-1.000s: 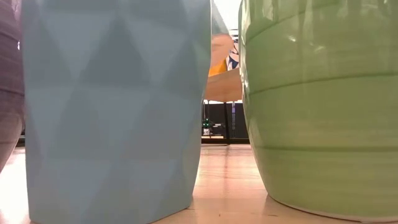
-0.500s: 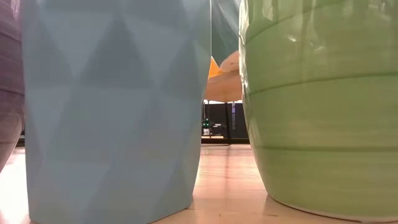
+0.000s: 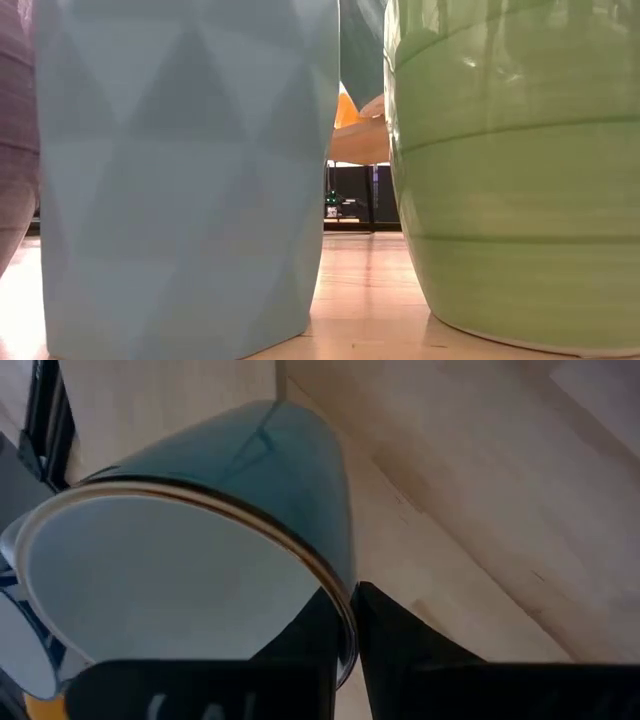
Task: Place coffee mugs
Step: Put the light blue mug on the shelf
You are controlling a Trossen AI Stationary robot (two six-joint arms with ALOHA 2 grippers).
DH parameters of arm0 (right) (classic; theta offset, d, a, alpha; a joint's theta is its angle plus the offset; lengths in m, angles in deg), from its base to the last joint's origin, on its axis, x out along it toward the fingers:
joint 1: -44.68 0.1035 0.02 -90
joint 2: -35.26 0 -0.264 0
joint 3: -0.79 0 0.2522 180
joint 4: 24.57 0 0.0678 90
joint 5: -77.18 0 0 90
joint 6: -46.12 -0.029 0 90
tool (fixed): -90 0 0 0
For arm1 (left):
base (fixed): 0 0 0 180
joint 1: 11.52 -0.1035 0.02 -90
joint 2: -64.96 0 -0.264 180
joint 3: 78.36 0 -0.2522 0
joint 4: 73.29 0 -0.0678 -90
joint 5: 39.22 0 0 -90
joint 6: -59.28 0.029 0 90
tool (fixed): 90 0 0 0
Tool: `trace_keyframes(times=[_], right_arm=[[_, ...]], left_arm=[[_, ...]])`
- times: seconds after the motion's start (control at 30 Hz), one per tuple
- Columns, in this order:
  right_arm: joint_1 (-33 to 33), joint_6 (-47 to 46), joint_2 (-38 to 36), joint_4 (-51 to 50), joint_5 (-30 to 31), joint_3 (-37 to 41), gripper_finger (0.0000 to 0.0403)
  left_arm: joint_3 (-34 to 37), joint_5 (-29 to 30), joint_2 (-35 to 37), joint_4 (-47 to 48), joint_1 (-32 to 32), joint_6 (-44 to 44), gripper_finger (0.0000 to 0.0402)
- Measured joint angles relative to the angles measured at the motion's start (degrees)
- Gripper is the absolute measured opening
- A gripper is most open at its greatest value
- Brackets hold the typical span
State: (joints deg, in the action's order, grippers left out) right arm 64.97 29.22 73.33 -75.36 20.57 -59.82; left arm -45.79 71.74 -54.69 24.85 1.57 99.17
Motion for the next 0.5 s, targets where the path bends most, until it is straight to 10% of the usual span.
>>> trace_keyframes(times=[0.5], right_arm=[[-1.8,18.1,7.7,19.1,-10.2,0.0,0.0203]], left_arm=[[0.0,9.4,0.1,-0.7,4.4,6.5,0.0030]])
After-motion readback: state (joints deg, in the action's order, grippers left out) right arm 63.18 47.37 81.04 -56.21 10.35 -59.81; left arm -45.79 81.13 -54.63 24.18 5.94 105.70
